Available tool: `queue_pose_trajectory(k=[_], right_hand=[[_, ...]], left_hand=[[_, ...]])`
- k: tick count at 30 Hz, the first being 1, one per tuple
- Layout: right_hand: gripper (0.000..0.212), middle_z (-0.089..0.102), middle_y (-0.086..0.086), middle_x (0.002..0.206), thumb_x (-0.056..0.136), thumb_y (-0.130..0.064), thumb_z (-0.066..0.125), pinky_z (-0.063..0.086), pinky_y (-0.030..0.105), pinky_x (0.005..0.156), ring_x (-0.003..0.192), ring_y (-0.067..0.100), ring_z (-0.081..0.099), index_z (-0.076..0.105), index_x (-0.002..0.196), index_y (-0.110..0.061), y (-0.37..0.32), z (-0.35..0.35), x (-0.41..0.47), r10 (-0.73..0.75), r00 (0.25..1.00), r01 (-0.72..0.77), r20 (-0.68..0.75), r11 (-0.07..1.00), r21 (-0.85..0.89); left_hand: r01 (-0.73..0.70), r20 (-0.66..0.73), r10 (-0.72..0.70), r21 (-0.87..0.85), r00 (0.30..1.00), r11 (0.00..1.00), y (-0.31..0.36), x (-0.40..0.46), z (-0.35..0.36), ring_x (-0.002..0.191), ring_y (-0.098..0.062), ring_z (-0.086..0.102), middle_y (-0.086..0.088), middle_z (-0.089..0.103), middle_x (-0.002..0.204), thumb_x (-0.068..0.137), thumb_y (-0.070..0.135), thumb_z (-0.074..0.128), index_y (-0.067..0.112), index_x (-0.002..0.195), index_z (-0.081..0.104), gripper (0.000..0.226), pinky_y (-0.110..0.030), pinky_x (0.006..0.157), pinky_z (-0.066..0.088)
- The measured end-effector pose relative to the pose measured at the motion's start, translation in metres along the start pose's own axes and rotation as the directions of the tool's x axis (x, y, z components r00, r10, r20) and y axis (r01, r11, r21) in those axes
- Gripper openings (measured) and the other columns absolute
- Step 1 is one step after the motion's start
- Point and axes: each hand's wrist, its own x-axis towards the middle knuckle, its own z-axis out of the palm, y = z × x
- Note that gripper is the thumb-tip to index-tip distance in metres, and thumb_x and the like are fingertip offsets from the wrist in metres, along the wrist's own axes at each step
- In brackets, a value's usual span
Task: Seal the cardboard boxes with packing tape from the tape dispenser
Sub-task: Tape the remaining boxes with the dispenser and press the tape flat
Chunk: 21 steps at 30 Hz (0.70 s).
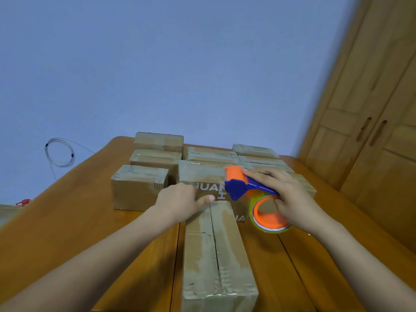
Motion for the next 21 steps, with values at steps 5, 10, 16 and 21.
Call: queue_pose_trajectory(k=[5, 10, 16, 21], right_hand=[[0.079, 0.053, -0.002, 0.13, 0.069, -0.006, 0.034, 0.041, 0.033, 0.093, 0.118, 0.022, 0.046, 0.036, 0.136, -0.047, 0.001, 0.001, 0.001, -0.001, 0.999, 0.002, -0.037, 0.999, 0.034], [0.083, 0.051, -0.008, 0.13, 0.066, -0.004, 0.034, 0.037, 0.023, 0.092, 0.119, 0.018, 0.045, 0.036, 0.135, -0.05, -0.003, -0.001, 0.005, -0.012, 0.998, 0.017, -0.061, 0.997, 0.082], [0.082, 0.05, -0.005, 0.133, 0.065, -0.007, 0.037, 0.04, 0.031, 0.096, 0.121, 0.019, 0.044, 0.036, 0.136, -0.048, -0.011, -0.001, 0.007, -0.038, 0.998, 0.042, -0.052, 0.996, 0.074], [0.08, 0.049, -0.003, 0.134, 0.074, -0.008, 0.038, 0.041, 0.032, 0.092, 0.118, 0.02, 0.043, 0.03, 0.14, -0.052, -0.008, -0.006, 0.008, -0.095, 0.992, 0.094, -0.081, 0.995, -0.025]], left_hand=[[-0.039, -0.149, -0.04, -0.494, 0.988, 0.869, -0.003, 0.002, -0.014, 0.067, -0.012, 0.055, 0.002, 0.06, 0.073, 0.094, 0.061, 0.02, 0.014, 0.089, 0.063, 0.064, -0.022, 0.055, 0.037], [0.294, 0.346, 0.104, -0.894, 0.932, 0.337, 0.013, -0.006, -0.026, 0.06, -0.012, 0.056, -0.001, 0.059, 0.071, 0.089, 0.068, 0.028, 0.009, 0.09, 0.064, 0.069, -0.021, 0.051, 0.044], [0.307, 0.303, 0.185, -0.952, 0.935, 0.009, 0.028, -0.01, -0.029, 0.058, -0.011, 0.055, 0.0, 0.058, 0.066, 0.09, 0.052, 0.044, 0.01, 0.095, 0.055, 0.044, -0.021, 0.046, 0.044], [0.231, 0.232, 0.165, -0.973, 0.959, 0.028, 0.024, -0.012, -0.035, 0.054, -0.009, 0.051, 0.0, 0.054, 0.061, 0.09, 0.033, 0.051, 0.013, 0.074, 0.054, 0.026, -0.02, 0.046, 0.042]])
